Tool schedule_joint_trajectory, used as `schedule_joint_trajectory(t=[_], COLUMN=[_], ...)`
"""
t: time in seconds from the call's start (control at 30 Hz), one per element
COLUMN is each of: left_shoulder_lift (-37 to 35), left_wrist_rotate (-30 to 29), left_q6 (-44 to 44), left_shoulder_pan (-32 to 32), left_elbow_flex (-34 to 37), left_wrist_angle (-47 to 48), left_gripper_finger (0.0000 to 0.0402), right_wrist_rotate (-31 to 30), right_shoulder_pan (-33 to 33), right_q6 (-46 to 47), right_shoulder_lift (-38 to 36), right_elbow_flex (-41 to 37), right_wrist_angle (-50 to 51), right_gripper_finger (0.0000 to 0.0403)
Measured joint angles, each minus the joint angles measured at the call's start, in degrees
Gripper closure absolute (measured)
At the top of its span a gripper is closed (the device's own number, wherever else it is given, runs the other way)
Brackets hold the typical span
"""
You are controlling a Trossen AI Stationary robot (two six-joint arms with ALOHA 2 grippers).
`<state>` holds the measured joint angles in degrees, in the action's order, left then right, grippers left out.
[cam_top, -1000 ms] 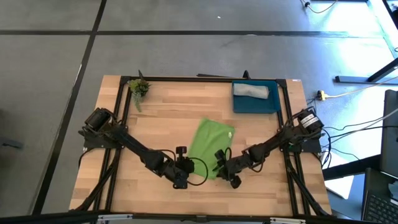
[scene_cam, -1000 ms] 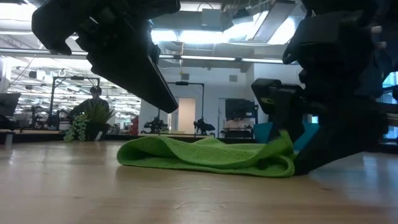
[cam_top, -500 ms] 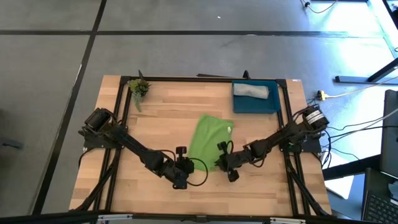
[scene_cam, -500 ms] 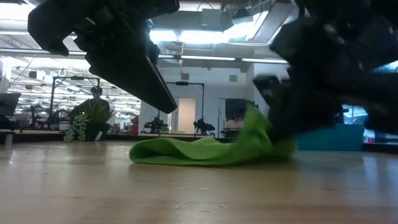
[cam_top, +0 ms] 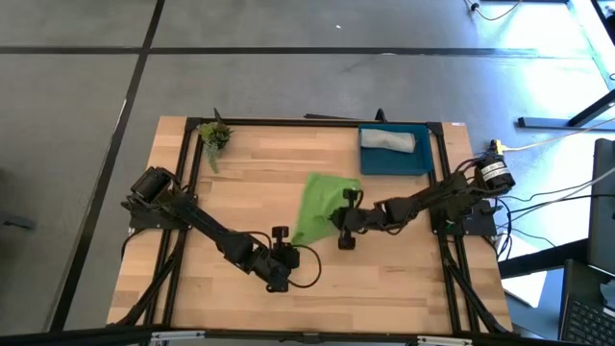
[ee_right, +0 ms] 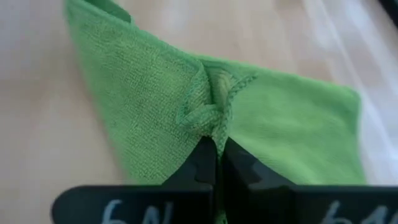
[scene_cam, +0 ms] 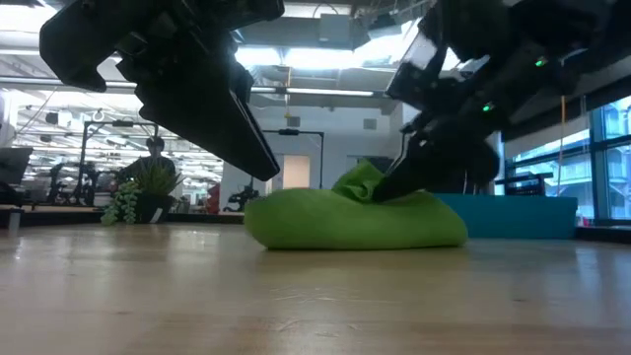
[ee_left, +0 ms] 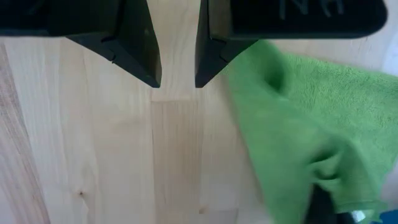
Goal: Roll microfiber towels into tight, uniform cylinder then place into a basket
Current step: Fold the green microfiber cloth
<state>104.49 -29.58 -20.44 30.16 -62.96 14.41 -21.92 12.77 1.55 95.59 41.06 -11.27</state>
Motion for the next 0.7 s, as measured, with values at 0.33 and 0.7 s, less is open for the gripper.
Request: schedule_joint_trajectory(t=[0.33, 0.7], left_shoulder_lift=[0.0, 0.0], left_wrist_rotate=[0.0, 0.0], left_q6=[0.0, -0.5], left_shoulder_pan=[0.0, -0.2], left_elbow_flex=[0.0, 0.0], left_wrist_angle=[0.0, -0.1], left_gripper_finger=[0.0315, 0.0315], right_wrist_rotate=[-7.9, -18.7], right_shoulder_pan=[-5.4, -6.7], right_q6=[-0.4, -1.1], right_shoulder_lift=[0.0, -0.1], right_elbow_flex=[0.0, 0.0], right_wrist_angle=[0.1, 0.4], right_gripper_finger=[0.0396, 0.0397])
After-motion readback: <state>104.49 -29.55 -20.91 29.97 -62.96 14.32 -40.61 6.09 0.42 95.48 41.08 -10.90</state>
